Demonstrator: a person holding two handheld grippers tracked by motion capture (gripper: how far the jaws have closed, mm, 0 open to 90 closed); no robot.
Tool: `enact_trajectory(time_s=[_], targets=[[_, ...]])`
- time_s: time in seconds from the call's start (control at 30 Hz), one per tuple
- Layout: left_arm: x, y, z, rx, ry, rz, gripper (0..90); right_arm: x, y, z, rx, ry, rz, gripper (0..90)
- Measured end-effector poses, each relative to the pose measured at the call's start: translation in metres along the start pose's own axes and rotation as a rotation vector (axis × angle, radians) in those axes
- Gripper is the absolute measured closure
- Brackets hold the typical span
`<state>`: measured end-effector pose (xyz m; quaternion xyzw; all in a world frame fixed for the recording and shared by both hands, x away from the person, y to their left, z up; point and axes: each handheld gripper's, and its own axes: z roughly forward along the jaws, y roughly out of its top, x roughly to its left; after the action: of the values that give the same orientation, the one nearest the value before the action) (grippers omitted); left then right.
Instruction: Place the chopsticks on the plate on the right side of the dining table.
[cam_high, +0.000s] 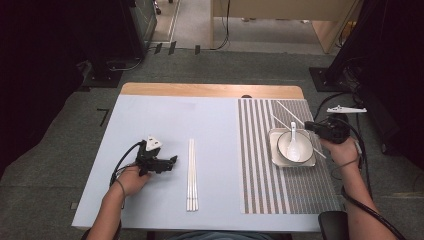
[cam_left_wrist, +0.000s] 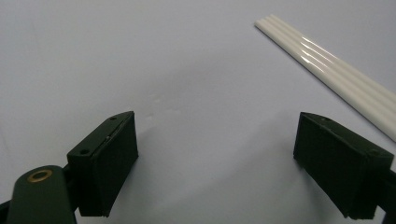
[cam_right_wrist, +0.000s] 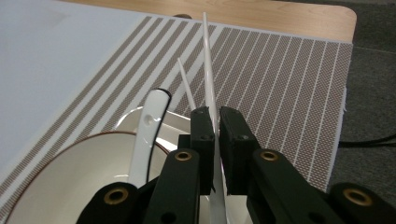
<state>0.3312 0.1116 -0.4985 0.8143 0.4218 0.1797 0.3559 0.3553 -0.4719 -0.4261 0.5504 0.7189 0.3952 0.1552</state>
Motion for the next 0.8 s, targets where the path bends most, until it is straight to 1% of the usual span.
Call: enact_trajectory(time_s=[0.07,0.23,0.4,0.57,0.7,0.73,0.8], targets=[[0.0,0.0,0.0,0.0,0.0,0.0,13.5,-0.006,-0.005,0.003,0.007,0.01,0.001,85.0],[0.0,0.0,0.0,0.0,0.0,-0.001,13.5,-0.01,-0.011,0.005,0.017,0.013,-0.004,84.9],[0.0,0.0,0.0,0.0,0.0,-0.001,13.5,-0.02,-0.022,0.009,0.03,0.042,0.024,84.9],[0.0,0.0,0.0,0.0,0.0,-0.001,13.5,-0.023,-0.025,0.013,0.048,0.046,0.028,84.9],[0.0,0.0,0.0,0.0,0.0,0.0,13.5,-0.023,-0.025,0.016,0.063,0.043,0.013,84.9],[0.0,0.0,0.0,0.0,0.0,0.0,13.5,-0.022,-0.025,0.018,0.074,0.04,0.003,84.9],[0.0,0.0,0.0,0.0,0.0,0.0,13.5,-0.022,-0.025,0.018,0.078,0.037,0.003,84.9]])
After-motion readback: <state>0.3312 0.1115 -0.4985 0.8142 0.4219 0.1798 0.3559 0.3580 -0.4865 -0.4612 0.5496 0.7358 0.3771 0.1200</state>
